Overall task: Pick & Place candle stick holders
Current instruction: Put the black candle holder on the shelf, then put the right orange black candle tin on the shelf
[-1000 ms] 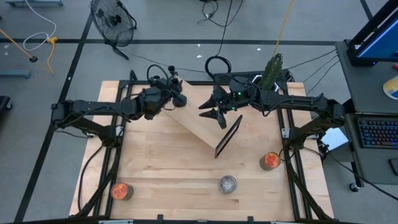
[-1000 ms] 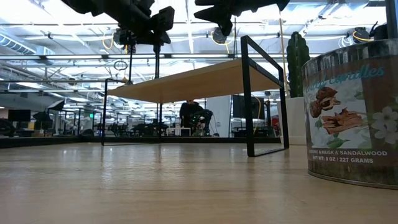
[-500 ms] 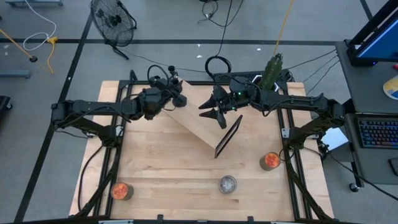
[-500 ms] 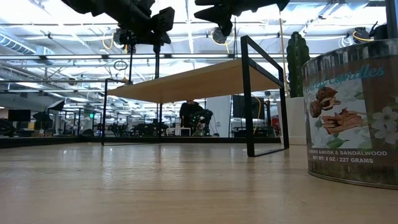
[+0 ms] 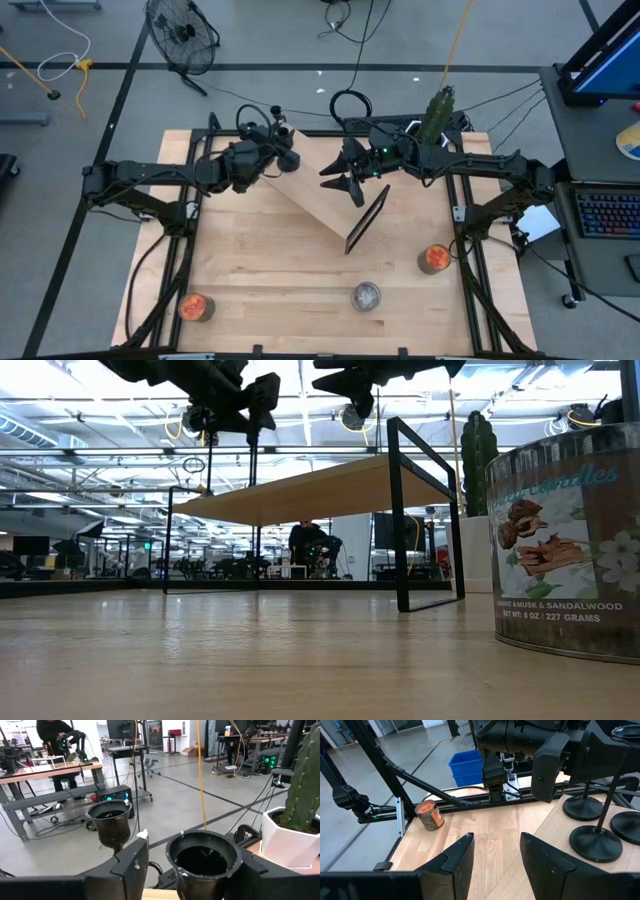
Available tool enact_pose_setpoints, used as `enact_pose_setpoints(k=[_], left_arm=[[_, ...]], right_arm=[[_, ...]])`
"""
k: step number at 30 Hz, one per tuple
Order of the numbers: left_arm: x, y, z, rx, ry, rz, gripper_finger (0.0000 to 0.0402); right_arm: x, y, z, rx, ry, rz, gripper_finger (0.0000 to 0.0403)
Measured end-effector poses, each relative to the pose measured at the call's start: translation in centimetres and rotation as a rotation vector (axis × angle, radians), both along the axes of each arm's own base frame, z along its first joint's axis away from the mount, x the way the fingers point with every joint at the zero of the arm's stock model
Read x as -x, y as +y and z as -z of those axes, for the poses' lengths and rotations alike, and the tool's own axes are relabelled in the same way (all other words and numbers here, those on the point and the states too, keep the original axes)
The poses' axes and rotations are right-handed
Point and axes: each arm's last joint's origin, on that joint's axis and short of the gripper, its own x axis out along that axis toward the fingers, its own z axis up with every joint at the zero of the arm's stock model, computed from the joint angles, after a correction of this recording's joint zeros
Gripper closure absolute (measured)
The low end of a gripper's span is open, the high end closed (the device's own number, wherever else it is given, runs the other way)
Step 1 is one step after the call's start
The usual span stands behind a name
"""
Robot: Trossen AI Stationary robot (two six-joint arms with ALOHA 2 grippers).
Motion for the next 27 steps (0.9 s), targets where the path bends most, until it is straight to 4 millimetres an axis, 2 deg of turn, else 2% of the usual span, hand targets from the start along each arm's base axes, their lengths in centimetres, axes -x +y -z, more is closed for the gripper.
enact_pose_setpoints(k=[14,21,27], left_arm=[[0.3,-0.1,-1.9,-0.096,-0.093,0.005,0.0187],[0.6,-0.8,-3.9,-0.212,-0.205,0.021,0.0187],[2.1,-2.5,-7.1,-0.281,-0.325,0.053,0.0188]], right_arm=[[0.0,0.0,0.0,0.0,0.0,0.0,0.0248],[0.0,0.0,0.0,0.0,0.0,0.0,0.0248],[0.0,0.0,0.0,0.007,-0.001,-0.003,0.0248]])
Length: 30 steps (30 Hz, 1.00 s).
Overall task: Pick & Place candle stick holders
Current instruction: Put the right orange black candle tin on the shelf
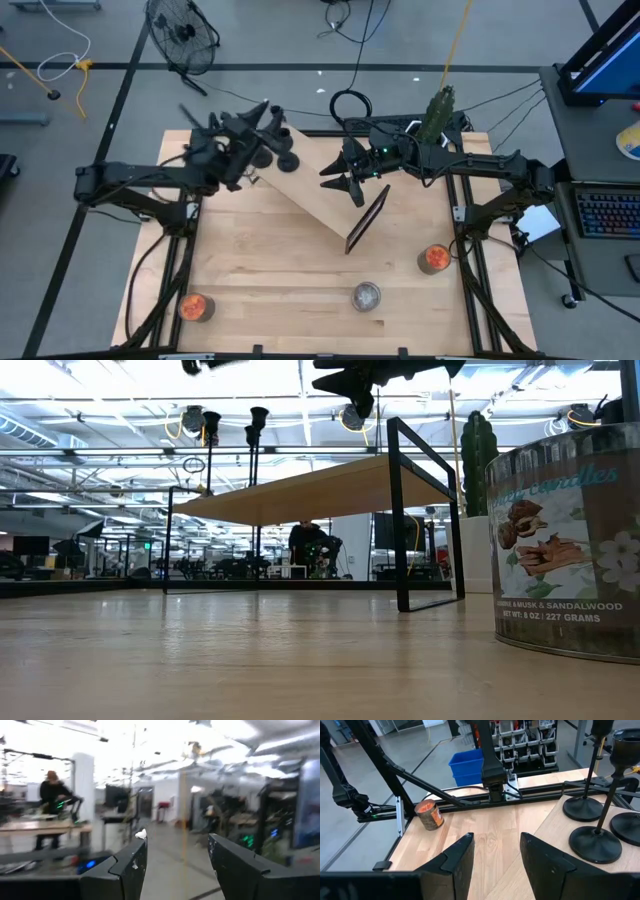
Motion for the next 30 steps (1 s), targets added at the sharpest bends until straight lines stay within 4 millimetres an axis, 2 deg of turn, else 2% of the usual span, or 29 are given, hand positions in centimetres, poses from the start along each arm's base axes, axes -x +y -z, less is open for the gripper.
enact_pose_setpoints(k=[5,9,12,17,23,30], left_arm=[[1.6,-3.2,-3.5,-0.042,-0.04,0.112,0.0188],[2.4,-6.1,-4.4,0.026,0.075,0.117,0.0188],[3.0,-8.3,-4.4,0.125,0.125,0.075,0.0188],[4.1,-12.0,-3.0,0.241,0.169,0.039,0.0188],[5.8,-15.7,-1.4,0.334,0.129,0.14,0.0188],[7.4,-18.7,-0.1,0.445,0.053,0.334,0.0188]], right_arm=[[0.0,0.0,0.0,0.006,0.005,-0.005,0.0248],[0.9,0.2,-0.2,0.025,0.04,-0.014,0.0248],[2.0,0.5,-0.5,0.038,0.084,-0.022,0.0248],[4.6,1.7,-1.6,0.073,0.136,-0.061,0.0258],[8.0,4.5,-2.7,0.087,0.207,-0.158,0.0295],[11.8,7.5,-3.3,0.067,0.303,-0.27,0.0323]])
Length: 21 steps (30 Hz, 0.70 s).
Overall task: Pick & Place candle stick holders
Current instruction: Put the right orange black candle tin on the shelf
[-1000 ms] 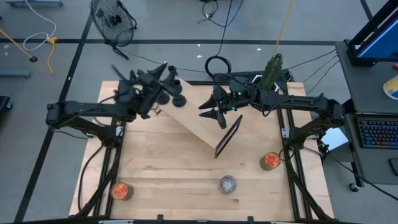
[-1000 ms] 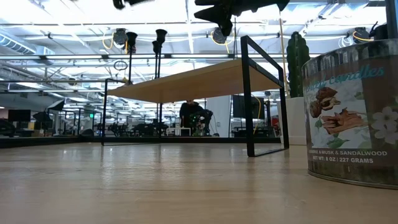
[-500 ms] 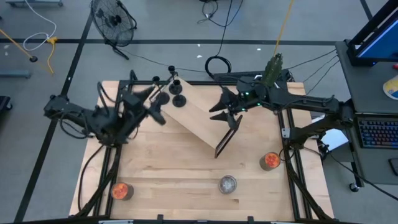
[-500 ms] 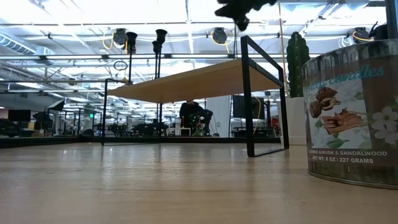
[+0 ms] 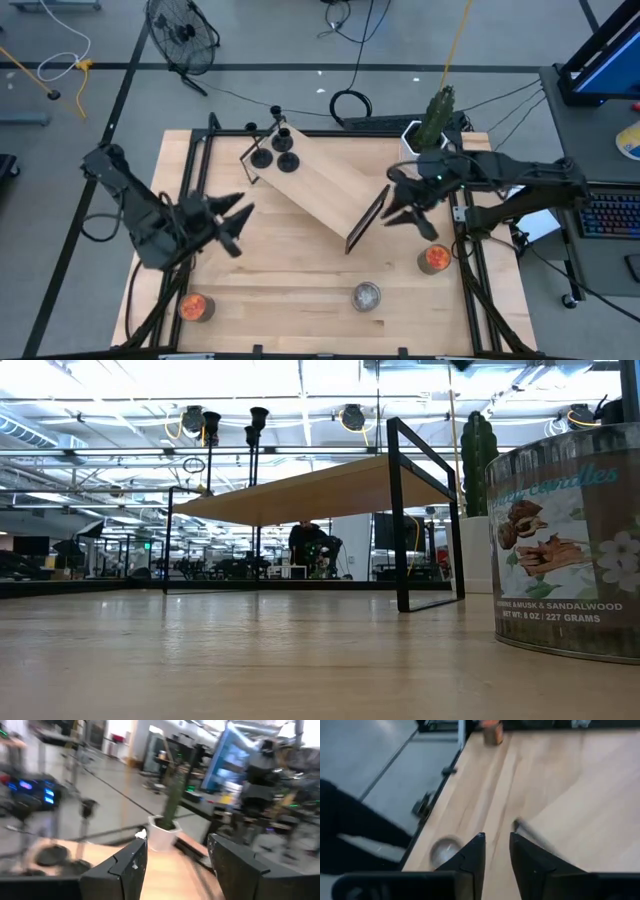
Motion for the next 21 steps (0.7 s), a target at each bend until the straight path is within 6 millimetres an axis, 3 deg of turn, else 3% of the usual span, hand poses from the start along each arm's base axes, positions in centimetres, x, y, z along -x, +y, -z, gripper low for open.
enact_pose_setpoints(k=[6,13,21], left_arm=[[-0.6,-2.2,1.4,0.046,-0.021,0.06,0.0188],[-1.9,-3.8,3.4,0.057,0.0,0.095,0.0188],[-2.6,-1.6,5.9,0.141,0.124,0.11,0.0188]], right_arm=[[3.1,1.3,0.4,-0.002,0.12,0.023,0.0337],[6.6,2.1,2.9,-0.13,0.208,0.09,0.0349],[8.8,2.2,5.8,-0.243,0.319,0.173,0.0359]])
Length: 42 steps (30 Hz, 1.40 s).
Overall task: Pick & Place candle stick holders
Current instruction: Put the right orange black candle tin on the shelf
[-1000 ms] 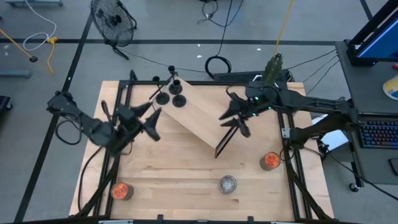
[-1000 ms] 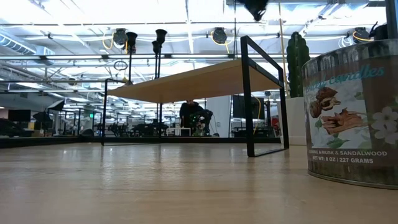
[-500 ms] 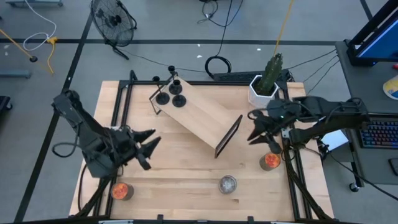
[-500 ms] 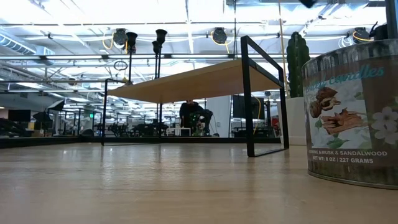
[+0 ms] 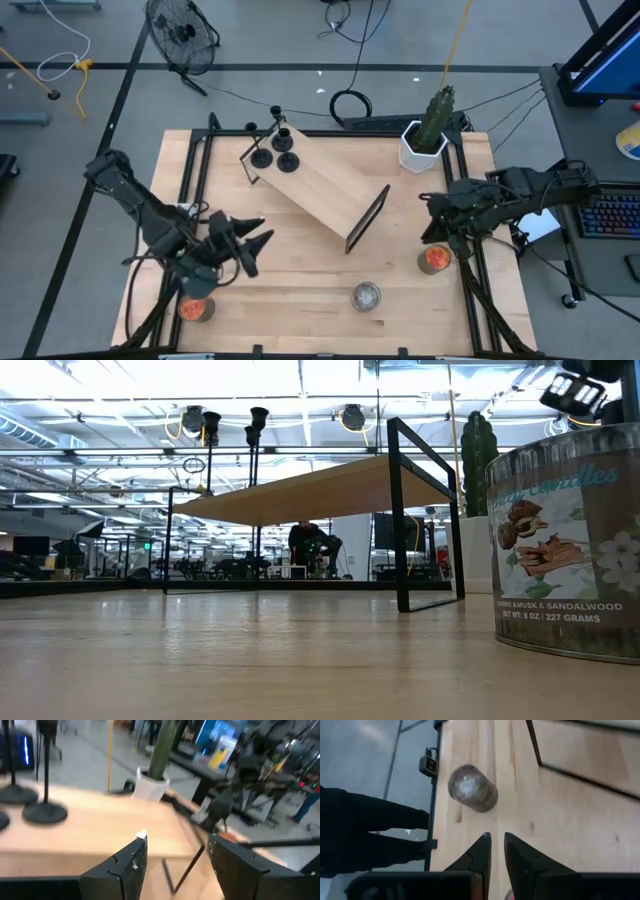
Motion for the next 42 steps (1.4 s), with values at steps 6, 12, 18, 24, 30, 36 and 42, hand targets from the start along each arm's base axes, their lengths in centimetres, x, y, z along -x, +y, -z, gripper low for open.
enact_pose_setpoints(k=[6,12,18,24,30,36,42], left_arm=[[-0.2,1.6,1.0,0.025,0.077,-0.045,0.0188],[-0.4,1.7,1.7,0.011,0.136,0.002,0.0188],[-1.5,2.2,4.8,0.07,0.113,0.074,0.0188],[-3.0,3.5,7.4,0.07,0.025,0.276,0.0188],[-3.2,5.9,9.8,0.04,0.033,0.334,0.0188],[-3.4,6.5,10.2,0.066,0.042,0.405,0.0188],[-3.4,6.5,10.2,0.046,0.051,0.416,0.0188]], right_arm=[[0.9,-0.2,1.4,-0.002,0.173,0.073,0.0375],[1.2,-0.3,1.8,-0.031,0.257,0.138,0.0391],[1.2,-0.4,1.8,-0.06,0.281,0.207,0.0401],[1.1,-0.3,1.8,-0.112,0.322,0.279,0.0402],[0.4,-0.2,2.1,-0.135,0.373,0.32,0.0403],[-0.6,0.0,2.6,-0.113,0.459,0.338,0.0403],[-0.5,-0.1,1.9,0.013,0.711,0.395,0.0403]])
